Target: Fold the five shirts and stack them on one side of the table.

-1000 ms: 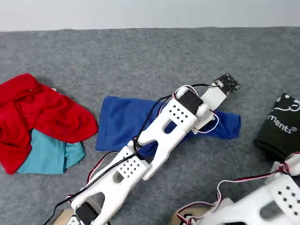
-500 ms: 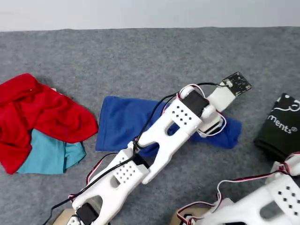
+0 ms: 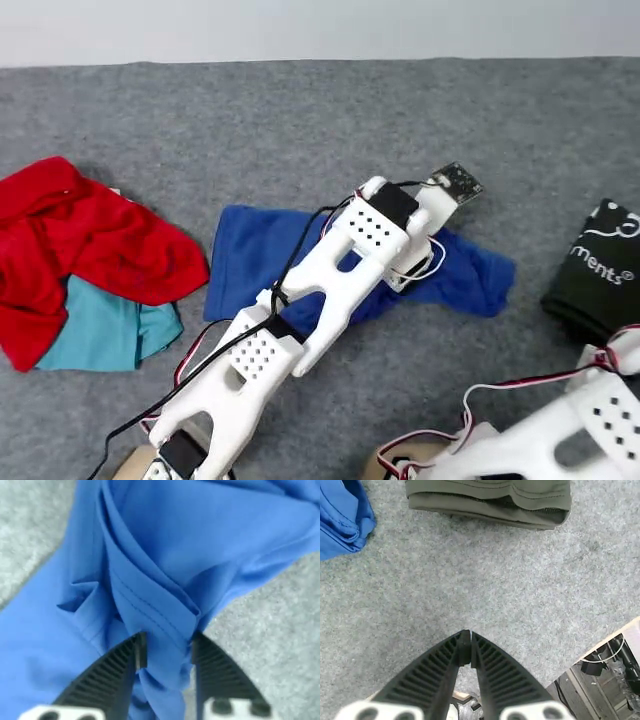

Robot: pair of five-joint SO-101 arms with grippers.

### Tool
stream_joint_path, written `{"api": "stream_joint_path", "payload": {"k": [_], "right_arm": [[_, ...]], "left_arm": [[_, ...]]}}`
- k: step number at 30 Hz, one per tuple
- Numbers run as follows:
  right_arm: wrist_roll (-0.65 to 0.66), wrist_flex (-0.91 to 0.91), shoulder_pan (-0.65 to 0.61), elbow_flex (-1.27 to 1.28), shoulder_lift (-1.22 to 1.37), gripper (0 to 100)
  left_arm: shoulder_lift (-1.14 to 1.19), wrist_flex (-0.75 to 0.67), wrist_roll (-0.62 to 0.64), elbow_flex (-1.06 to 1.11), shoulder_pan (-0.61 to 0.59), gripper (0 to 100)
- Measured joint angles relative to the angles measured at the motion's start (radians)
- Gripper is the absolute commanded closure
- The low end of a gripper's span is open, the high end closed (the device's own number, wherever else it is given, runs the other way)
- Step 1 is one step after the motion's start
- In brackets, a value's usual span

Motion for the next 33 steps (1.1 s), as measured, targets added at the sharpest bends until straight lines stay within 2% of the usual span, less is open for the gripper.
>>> {"api": "stream_joint_path", "payload": {"k": [5,17,27,33], "right_arm": [[0.0,0.0,0.0,0.0,0.0,98.9],[0.0,0.0,0.0,0.0,0.0,98.9],[0.0,0.0,0.0,0.0,0.0,98.9],[0.0,0.0,0.0,0.0,0.0,98.9]], "left_arm": [[-0.005,-0.005,0.0,0.002,0.0,98],[-0.006,0.017,0.0,-0.083,-0.009,98],[-0.006,0.017,0.0,-0.083,-0.1,98],[-0.006,0.017,0.0,-0.009,-0.109,98]]}}
